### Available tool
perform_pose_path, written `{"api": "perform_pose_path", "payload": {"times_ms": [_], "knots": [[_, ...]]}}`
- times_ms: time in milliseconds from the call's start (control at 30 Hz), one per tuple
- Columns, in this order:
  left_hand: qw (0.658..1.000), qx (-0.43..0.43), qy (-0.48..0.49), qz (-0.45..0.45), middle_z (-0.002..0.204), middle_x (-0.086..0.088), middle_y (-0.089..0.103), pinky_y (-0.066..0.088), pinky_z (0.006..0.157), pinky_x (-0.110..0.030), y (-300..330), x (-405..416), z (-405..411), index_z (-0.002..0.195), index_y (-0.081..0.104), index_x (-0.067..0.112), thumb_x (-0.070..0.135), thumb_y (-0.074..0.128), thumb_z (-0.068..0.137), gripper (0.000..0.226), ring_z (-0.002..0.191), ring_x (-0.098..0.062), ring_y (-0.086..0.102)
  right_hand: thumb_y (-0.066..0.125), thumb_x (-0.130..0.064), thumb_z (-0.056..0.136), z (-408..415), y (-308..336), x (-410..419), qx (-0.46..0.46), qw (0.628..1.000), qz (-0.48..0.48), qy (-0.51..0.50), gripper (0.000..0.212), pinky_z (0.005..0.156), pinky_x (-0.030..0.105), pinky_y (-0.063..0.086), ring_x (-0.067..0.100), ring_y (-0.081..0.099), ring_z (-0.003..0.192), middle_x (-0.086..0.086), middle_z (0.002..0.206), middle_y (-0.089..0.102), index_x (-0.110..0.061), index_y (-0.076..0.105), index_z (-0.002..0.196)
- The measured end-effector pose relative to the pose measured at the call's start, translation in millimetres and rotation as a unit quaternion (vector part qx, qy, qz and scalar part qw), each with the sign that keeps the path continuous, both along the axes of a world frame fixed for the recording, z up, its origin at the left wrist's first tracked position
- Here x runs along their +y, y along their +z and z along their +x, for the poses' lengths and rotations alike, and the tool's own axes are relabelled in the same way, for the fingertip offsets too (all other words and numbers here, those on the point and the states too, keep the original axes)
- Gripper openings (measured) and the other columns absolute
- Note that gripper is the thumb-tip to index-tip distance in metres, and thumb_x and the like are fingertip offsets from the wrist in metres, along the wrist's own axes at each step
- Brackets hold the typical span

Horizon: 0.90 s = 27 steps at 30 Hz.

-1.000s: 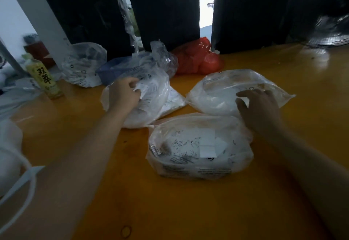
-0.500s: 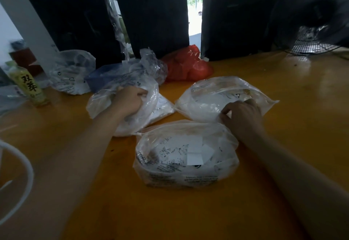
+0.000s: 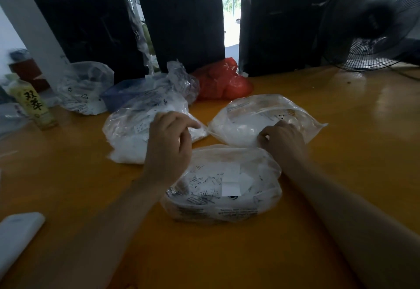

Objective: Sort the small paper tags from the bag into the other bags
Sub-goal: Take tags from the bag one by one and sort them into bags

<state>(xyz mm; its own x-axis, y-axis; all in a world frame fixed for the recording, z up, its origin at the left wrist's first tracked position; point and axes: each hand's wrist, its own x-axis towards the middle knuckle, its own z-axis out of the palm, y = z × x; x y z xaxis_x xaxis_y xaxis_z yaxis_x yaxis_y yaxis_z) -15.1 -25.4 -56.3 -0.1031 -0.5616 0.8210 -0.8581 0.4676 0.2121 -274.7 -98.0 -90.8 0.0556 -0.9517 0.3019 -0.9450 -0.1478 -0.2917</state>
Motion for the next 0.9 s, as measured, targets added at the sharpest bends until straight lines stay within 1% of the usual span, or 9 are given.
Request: {"api": "perform_pose_path", "payload": {"times_ms": [167,300,367,467,567,633,733,800,900], "knots": [[0.981,0.098,-0.091,0.141,0.099,0.012,0.067,0.049,0.083,-0.022,-20.6,23.4,-18.1,0.102,0.074,0.019,0.002,0.049,0.1,0.031,0.095,-0.011,0.061,0.049,-0.039,0.105,-1.5,2.3,0.3,-0.072,0.992,-0.097,-0.035,0.032,0.109,0.047,0.036,0.03,0.051,0.127,0.003,0.133,0.066,-0.027,0.073,0.122],[0.926,0.26,-0.089,0.259,0.099,0.021,0.07,0.05,0.062,-0.02,-29.9,27.2,-19.3,0.102,0.072,0.038,0.013,0.049,0.106,0.033,0.082,-0.022,0.063,0.058,-0.033,0.101,-0.6,9.5,7.3,-0.141,0.977,-0.16,-0.006,0.024,0.11,0.047,0.035,0.029,0.057,0.123,0.0,0.123,0.071,-0.022,0.075,0.114],[0.912,0.283,-0.089,0.284,0.102,0.024,0.071,0.053,0.074,-0.019,-32.0,29.2,-19.5,0.103,0.072,0.039,0.016,0.049,0.106,0.032,0.087,-0.007,0.067,0.063,-0.028,0.099,4.3,14.6,15.7,-0.178,0.965,-0.189,0.029,0.018,0.104,0.043,0.042,0.025,0.064,0.107,-0.003,0.107,0.075,-0.019,0.077,0.106],[0.893,0.313,-0.117,0.301,0.108,0.021,0.073,0.058,0.091,-0.026,-32.2,30.2,-20.3,0.109,0.072,0.033,0.019,0.048,0.108,0.028,0.101,0.0,0.068,0.066,-0.023,0.098,15.3,23.1,32.2,-0.262,0.943,-0.18,0.102,0.009,0.077,0.01,0.047,0.005,0.066,0.081,-0.016,0.084,0.069,-0.019,0.074,0.096],[0.864,0.352,-0.16,0.323,0.115,0.017,0.074,0.058,0.096,-0.033,-31.1,29.8,-24.2,0.121,0.069,0.031,0.04,0.047,0.106,0.028,0.106,-0.004,0.07,0.065,-0.028,0.098,26.7,30.3,48.9,-0.335,0.92,-0.1,0.177,0.008,0.061,0.009,0.047,-0.001,0.066,0.072,-0.018,0.081,0.073,-0.026,0.072,0.095],[0.835,0.374,-0.192,0.355,0.12,0.015,0.073,0.057,0.096,-0.035,-29.7,28.8,-27.9,0.12,0.069,0.035,0.059,0.046,0.099,0.039,0.109,-0.007,0.07,0.065,-0.03,0.099,32.2,32.0,58.3,-0.337,0.913,-0.058,0.222,0.008,0.052,0.018,0.048,0.006,0.065,0.064,-0.02,0.084,0.074,-0.027,0.072,0.097],[0.782,0.418,-0.251,0.387,0.119,0.006,0.076,0.059,0.09,-0.034,-28.6,29.0,-33.0,0.112,0.076,0.037,0.071,0.053,0.092,0.045,0.108,-0.017,0.073,0.067,-0.029,0.097,36.8,32.6,64.7,-0.292,0.917,-0.029,0.27,0.006,0.056,0.012,0.047,0.001,0.065,0.065,-0.016,0.081,0.073,-0.027,0.072,0.096],[0.788,0.426,-0.245,0.372,0.109,0.005,0.078,0.06,0.082,-0.027,-29.1,30.9,-33.3,0.105,0.078,0.04,0.065,0.067,0.089,0.032,0.102,-0.015,0.074,0.07,-0.029,0.095,38.9,30.6,65.1,-0.25,0.927,-0.011,0.278,0.004,0.059,0.013,0.049,-0.001,0.065,0.067,-0.013,0.079,0.072,-0.027,0.073,0.095],[0.79,0.455,-0.21,0.354,0.098,0.006,0.078,0.056,0.073,-0.023,-32.9,32.1,-31.5,0.095,0.081,0.037,0.037,0.073,0.092,0.009,0.092,-0.008,0.073,0.07,-0.037,0.094,39.9,24.9,64.7,-0.211,0.939,-0.002,0.272,0.012,0.062,0.017,0.053,-0.001,0.065,0.071,-0.013,0.079,0.071,-0.03,0.069,0.104]]}}
